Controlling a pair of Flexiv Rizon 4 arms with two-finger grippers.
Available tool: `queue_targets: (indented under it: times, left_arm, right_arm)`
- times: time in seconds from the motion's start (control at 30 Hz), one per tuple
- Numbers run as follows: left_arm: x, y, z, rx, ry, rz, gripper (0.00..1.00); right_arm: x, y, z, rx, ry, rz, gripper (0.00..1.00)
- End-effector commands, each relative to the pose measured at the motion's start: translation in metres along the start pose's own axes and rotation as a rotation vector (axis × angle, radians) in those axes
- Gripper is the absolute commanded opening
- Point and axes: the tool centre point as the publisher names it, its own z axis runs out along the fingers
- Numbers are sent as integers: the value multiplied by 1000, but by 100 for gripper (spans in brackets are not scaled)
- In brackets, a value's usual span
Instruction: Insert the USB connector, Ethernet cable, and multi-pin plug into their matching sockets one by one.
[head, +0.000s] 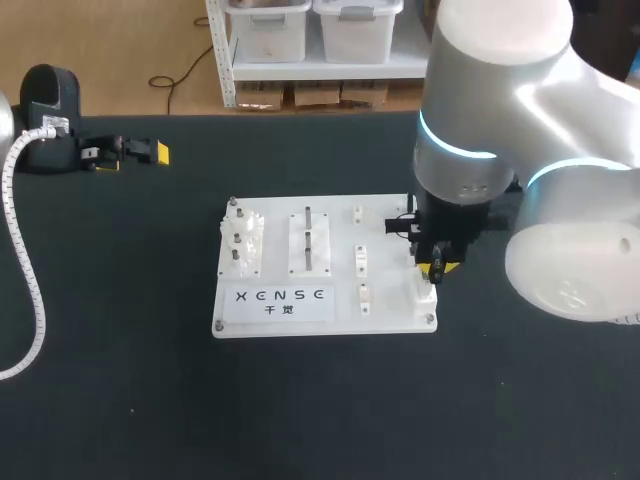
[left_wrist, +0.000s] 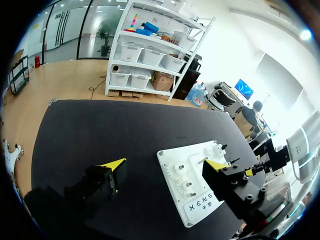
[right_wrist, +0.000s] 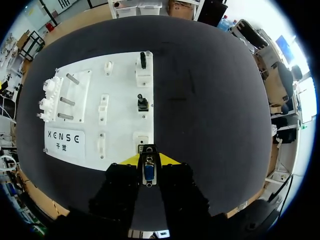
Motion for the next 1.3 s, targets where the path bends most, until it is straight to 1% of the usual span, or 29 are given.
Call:
queue_targets:
  times: [0.03,0.2,0.63,0.83,0.97,1.07,1.13,1.3]
  left_arm:
    - [0,0,0,0,0,0,100]
    - [0,0,0,0,0,0,100]
    - [0,0,0,0,0,0,100]
    - [0,0,0,0,0,0,100]
    - [0,0,0,0,0,0,100]
    - [0,0,0,0,0,0,100]
    - [0,0,0,0,0,0,100]
    - [0,0,0,0,0,0,100]
  right_arm:
    - [-6,8,3,9,18,3,0]
    - [-6,9,2,-21,22,20,0]
    - [-6,6,4,-30,7,31,0]
    - [-3,4,9,-72,10,46,0]
    - [-2,4,12,-52,23,42,0]
    - [-2,4,12,-47,20,40,0]
    - [-2,4,14,-26,12,40,0]
    - [0,4,22,-33,26,45,0]
